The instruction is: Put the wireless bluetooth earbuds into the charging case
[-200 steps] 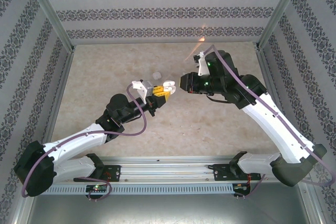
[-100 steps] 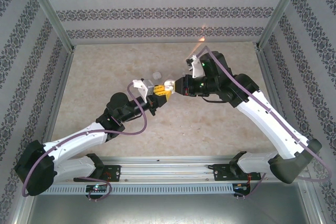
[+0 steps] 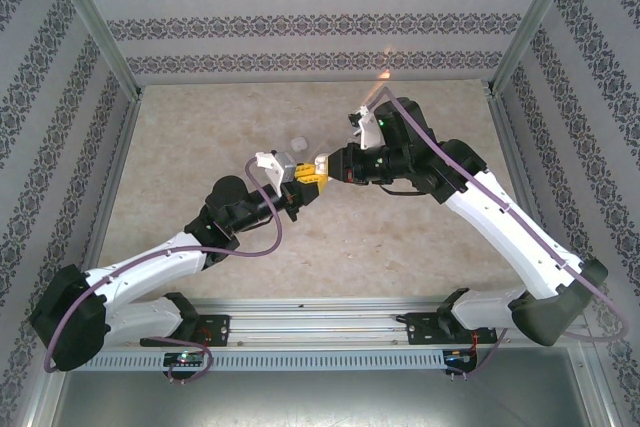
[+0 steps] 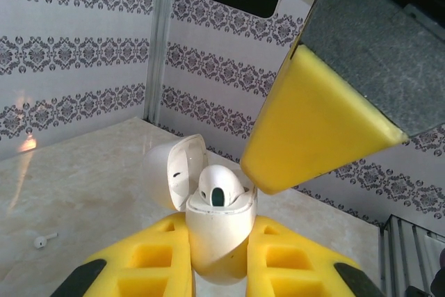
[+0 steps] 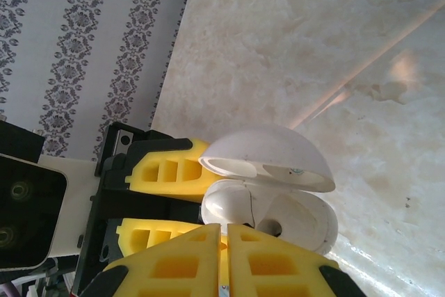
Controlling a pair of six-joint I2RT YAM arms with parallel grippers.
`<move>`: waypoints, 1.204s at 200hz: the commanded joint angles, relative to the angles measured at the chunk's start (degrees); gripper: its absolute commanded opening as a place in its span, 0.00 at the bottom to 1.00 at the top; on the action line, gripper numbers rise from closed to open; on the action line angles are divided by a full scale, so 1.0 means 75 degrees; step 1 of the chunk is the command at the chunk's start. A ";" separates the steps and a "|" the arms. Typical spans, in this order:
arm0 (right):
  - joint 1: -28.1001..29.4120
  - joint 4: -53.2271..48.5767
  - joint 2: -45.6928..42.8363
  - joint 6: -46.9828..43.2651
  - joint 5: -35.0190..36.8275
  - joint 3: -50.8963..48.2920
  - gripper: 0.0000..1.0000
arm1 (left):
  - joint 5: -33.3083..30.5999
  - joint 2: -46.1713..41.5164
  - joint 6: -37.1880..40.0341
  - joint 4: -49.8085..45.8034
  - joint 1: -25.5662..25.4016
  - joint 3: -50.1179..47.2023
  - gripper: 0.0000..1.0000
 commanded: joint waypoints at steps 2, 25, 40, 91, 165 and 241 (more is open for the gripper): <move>0.0094 0.0150 0.0108 0.0081 -0.0168 0.0135 0.11 | 0.0147 -0.0007 -0.0097 0.0110 -0.0037 0.0293 0.00; 0.0066 -0.0032 0.0079 -0.0049 -0.0108 0.0336 0.11 | 0.0131 -0.0069 -0.0070 0.0047 -0.0037 0.0258 0.00; -0.0042 -0.0213 0.0000 -0.0158 -0.0029 0.0489 0.11 | 0.0122 -0.0147 -0.0022 -0.0053 -0.0038 0.0223 0.00; -0.0933 -0.0657 -0.0090 -0.0546 0.0143 0.0705 0.13 | -0.0061 -0.0745 0.0493 -0.0984 -0.0007 0.0099 0.00; -0.2301 -0.0111 0.2919 -0.2038 0.0789 0.0738 0.27 | 0.0047 -0.0817 0.0450 -0.1808 0.0146 -0.0093 0.00; -0.2958 -0.0311 0.7211 -0.2319 0.0672 0.4440 0.39 | 0.0377 -0.0015 -0.0390 -0.1188 0.0402 -0.0292 0.00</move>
